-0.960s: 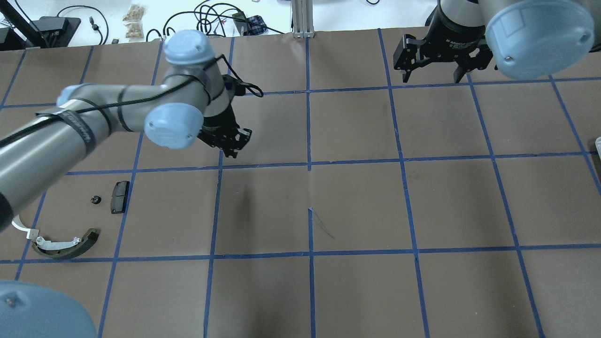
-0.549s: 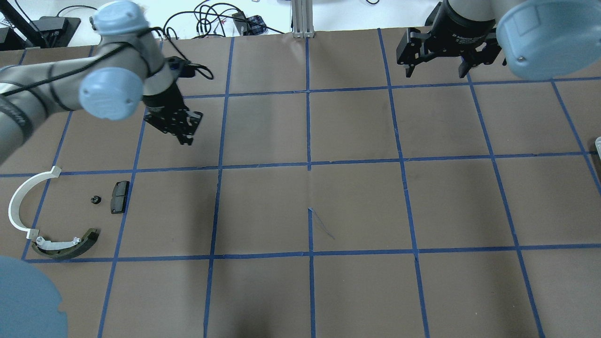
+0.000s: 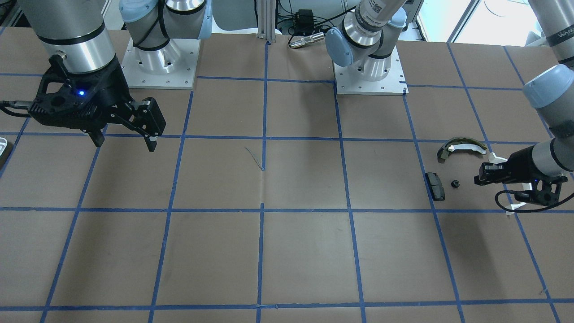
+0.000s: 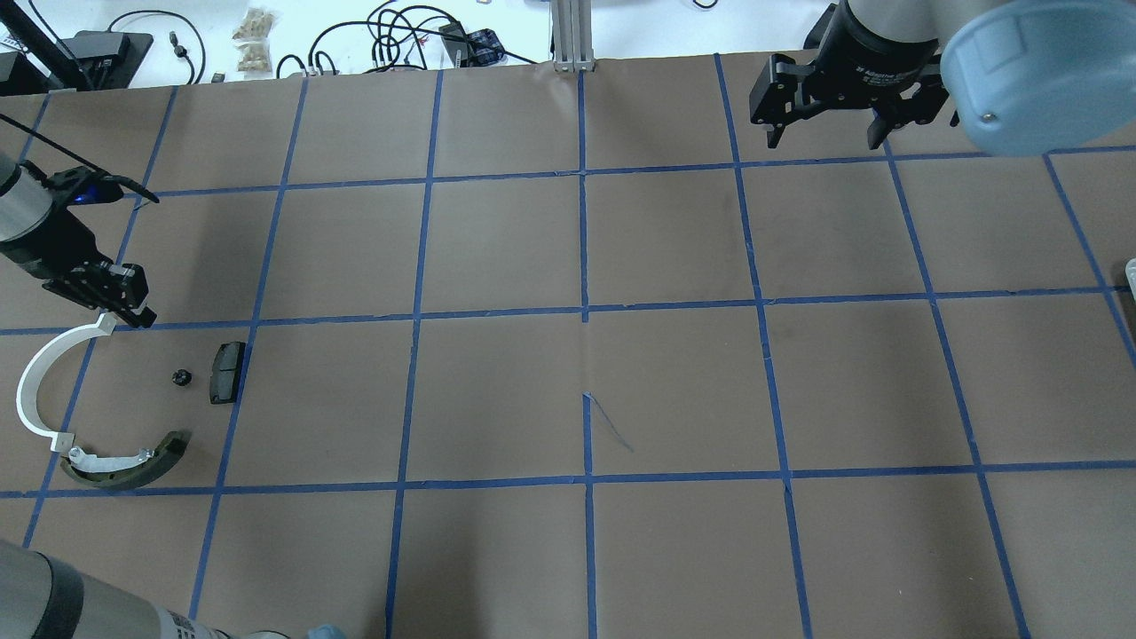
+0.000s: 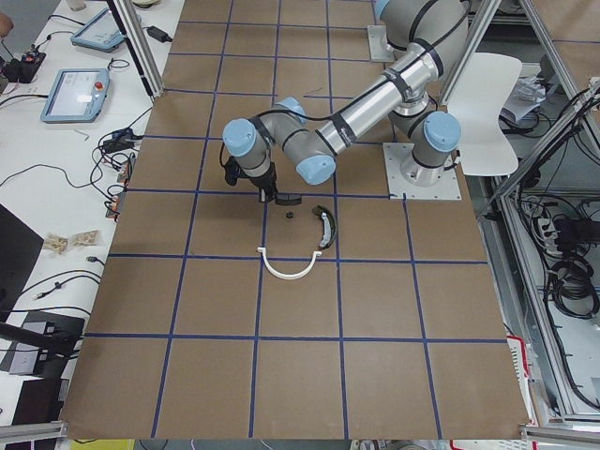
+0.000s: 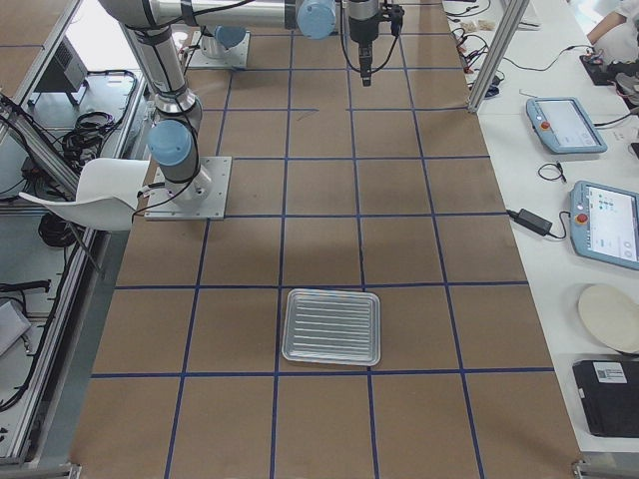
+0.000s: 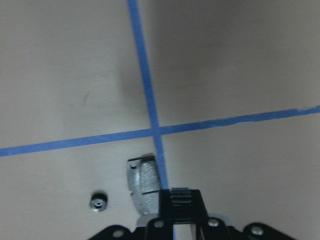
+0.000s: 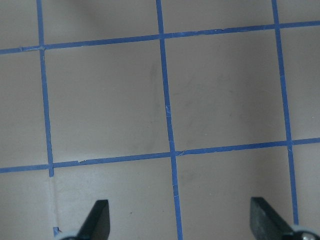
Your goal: Place bearing gear from tray to pile
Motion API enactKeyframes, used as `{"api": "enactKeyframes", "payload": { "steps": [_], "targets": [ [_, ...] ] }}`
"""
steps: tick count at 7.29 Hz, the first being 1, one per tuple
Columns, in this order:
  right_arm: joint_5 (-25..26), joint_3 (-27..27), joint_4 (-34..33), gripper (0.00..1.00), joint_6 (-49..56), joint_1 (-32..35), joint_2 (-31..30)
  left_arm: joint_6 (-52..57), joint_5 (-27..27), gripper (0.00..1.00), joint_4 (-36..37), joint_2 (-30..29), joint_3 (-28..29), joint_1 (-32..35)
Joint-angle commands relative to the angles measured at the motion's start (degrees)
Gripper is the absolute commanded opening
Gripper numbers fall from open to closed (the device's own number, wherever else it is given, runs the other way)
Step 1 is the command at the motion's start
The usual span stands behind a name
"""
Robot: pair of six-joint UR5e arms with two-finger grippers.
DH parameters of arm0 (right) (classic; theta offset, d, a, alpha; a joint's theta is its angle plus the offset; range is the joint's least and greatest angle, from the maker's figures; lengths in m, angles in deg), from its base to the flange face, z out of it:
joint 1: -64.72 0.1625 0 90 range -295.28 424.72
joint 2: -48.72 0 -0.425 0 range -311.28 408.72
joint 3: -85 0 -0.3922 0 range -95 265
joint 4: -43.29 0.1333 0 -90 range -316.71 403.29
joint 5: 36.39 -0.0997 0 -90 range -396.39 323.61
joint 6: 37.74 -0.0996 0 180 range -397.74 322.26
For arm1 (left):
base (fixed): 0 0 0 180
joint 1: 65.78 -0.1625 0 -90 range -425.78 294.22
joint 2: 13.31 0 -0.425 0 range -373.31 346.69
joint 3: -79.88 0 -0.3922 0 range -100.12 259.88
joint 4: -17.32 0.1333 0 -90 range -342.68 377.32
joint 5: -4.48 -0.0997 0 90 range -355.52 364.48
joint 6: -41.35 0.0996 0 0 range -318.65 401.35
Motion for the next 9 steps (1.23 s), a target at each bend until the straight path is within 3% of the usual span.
{"api": "enactKeyframes", "payload": {
  "steps": [1, 3, 6, 8, 9],
  "targets": [
    [0.0, 0.11, 0.5, 1.0, -0.07, 0.09, -0.14, 1.57, -0.15, 0.0, 4.2, -1.85, -3.86, -2.36],
    [0.0, 0.29, 0.77, 1.0, -0.07, 0.27, -0.14, 1.57, -0.42, 0.0, 8.61, -3.35, -6.25, -2.36],
    [0.0, 0.29, 0.77, 1.0, -0.07, 1.24, -0.14, 2.27, -0.59, 0.04, 8.71, -3.97, -6.43, -2.54],
    [0.0, 0.29, 1.12, 1.0, -0.07, 1.24, 0.03, 2.62, -0.68, 0.67, 8.54, -3.79, -6.6, -2.54],
    [0.0, 0.29, 1.03, 1.0, -0.07, 1.24, 0.03, 2.62, -0.77, 0.91, 8.45, -3.71, -6.52, -2.54]
  ]
}}
